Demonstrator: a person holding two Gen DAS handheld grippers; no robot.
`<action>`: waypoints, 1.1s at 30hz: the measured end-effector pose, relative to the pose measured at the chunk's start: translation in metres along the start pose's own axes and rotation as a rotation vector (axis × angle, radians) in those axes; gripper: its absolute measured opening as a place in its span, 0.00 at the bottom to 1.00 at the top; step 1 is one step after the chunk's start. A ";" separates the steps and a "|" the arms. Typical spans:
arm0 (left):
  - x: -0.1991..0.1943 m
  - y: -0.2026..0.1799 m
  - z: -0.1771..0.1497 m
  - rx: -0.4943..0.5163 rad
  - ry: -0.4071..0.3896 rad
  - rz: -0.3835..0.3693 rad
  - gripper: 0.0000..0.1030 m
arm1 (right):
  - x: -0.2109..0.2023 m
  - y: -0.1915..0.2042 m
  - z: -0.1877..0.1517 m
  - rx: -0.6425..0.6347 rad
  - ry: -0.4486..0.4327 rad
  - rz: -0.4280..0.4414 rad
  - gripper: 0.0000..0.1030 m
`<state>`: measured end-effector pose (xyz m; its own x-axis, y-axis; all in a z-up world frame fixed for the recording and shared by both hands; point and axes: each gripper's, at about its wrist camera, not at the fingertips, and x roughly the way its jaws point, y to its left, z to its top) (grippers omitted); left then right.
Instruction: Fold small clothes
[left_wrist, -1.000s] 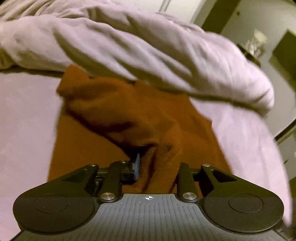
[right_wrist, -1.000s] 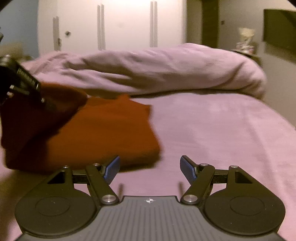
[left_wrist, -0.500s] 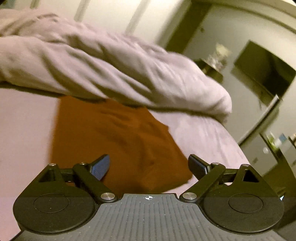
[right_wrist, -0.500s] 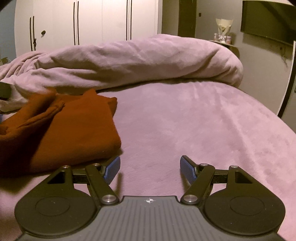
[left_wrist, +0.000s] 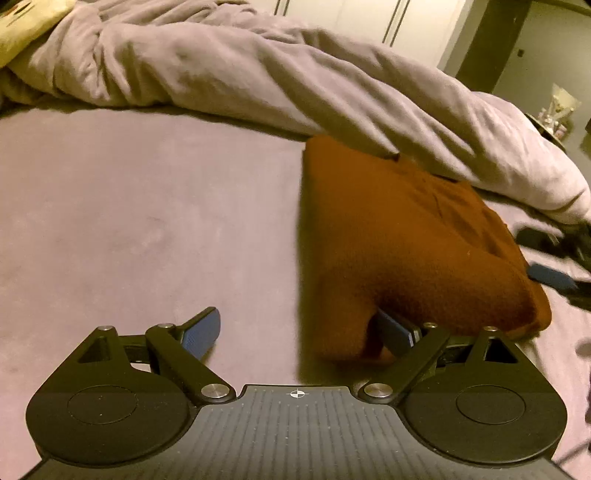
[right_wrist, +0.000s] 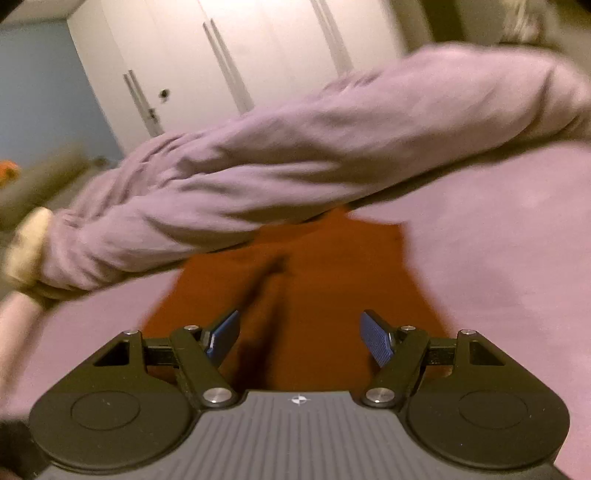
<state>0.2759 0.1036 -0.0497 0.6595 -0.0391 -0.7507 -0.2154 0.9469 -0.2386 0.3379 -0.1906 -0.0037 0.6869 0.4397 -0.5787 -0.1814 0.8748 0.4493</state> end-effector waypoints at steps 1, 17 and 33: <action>0.001 0.000 0.000 -0.004 -0.001 -0.003 0.92 | 0.012 0.001 0.007 0.023 0.026 0.021 0.70; -0.001 -0.002 0.000 -0.013 0.006 0.019 0.93 | 0.066 0.059 0.032 -0.222 0.119 0.052 0.13; 0.008 -0.037 0.003 0.085 0.021 -0.035 0.95 | 0.054 0.062 0.001 -0.819 -0.132 -0.330 0.10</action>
<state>0.2910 0.0692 -0.0446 0.6505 -0.0789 -0.7554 -0.1295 0.9685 -0.2126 0.3642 -0.1129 -0.0065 0.8595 0.1568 -0.4865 -0.3710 0.8460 -0.3828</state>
